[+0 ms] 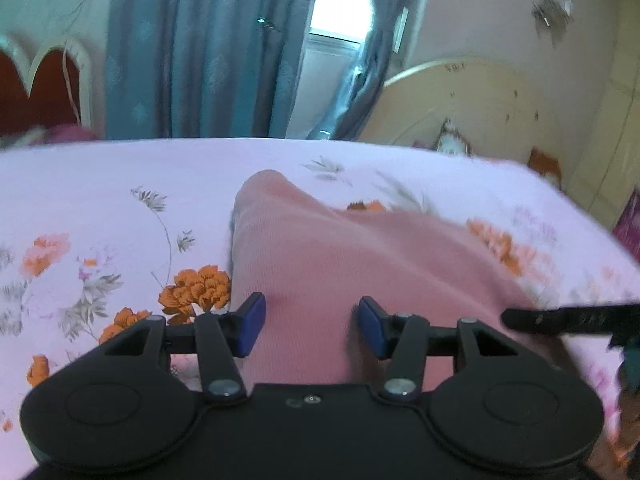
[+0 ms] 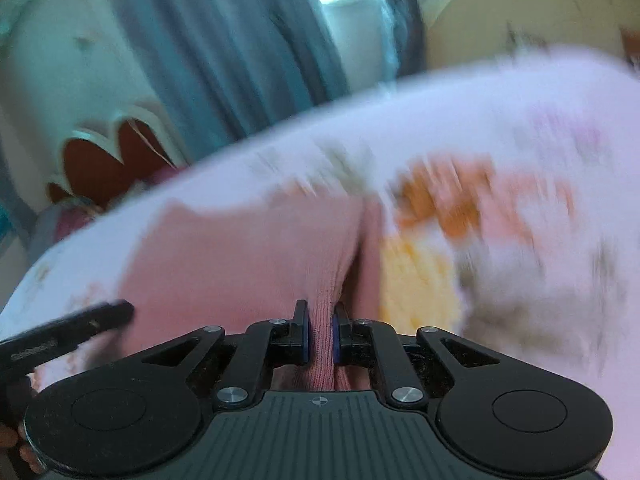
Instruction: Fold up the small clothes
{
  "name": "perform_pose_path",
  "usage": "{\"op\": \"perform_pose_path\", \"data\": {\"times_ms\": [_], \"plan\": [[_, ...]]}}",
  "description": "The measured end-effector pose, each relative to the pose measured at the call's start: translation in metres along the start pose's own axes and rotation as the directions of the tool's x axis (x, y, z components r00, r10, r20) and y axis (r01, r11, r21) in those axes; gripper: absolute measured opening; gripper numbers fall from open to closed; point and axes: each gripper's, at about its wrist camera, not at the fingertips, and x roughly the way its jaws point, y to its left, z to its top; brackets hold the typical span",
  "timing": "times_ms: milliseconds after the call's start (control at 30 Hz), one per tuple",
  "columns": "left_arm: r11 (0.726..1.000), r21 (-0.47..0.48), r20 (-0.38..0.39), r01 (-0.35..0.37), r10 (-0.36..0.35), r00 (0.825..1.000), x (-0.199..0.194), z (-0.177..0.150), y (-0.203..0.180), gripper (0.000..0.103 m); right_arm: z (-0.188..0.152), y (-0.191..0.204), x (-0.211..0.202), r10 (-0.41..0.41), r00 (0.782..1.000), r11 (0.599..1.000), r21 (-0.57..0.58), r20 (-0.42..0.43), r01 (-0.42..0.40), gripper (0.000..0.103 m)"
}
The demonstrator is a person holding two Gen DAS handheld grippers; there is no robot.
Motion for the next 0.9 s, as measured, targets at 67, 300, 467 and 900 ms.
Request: {"op": "perform_pose_path", "data": {"times_ms": [67, 300, 467, 900], "plan": [[0.999, 0.035, 0.000, -0.007, 0.007, 1.000, -0.003, -0.001, -0.002, 0.051, 0.001, 0.004, -0.004, 0.014, 1.000, 1.000, -0.017, -0.004, -0.015, 0.010], [0.999, -0.034, 0.010, -0.007, 0.007, 1.000, -0.013, 0.017, 0.021, 0.051, 0.028, 0.009, 0.000, 0.024, 1.000, 0.999, -0.035, 0.008, -0.024, 0.024], [0.997, -0.056, 0.021, -0.047, 0.049, 0.999, 0.001, 0.032, 0.035, 0.051, 0.051, -0.004, 0.029, 0.017, 1.000, 0.999, 0.039, -0.010, -0.016, 0.024], [0.986, -0.157, -0.038, -0.056, 0.051, 0.998, 0.056, 0.035, 0.041, 0.052, 0.054, 0.000, 0.058, -0.164, 0.986, 0.980, -0.104, 0.040, 0.167, 0.007]]}}
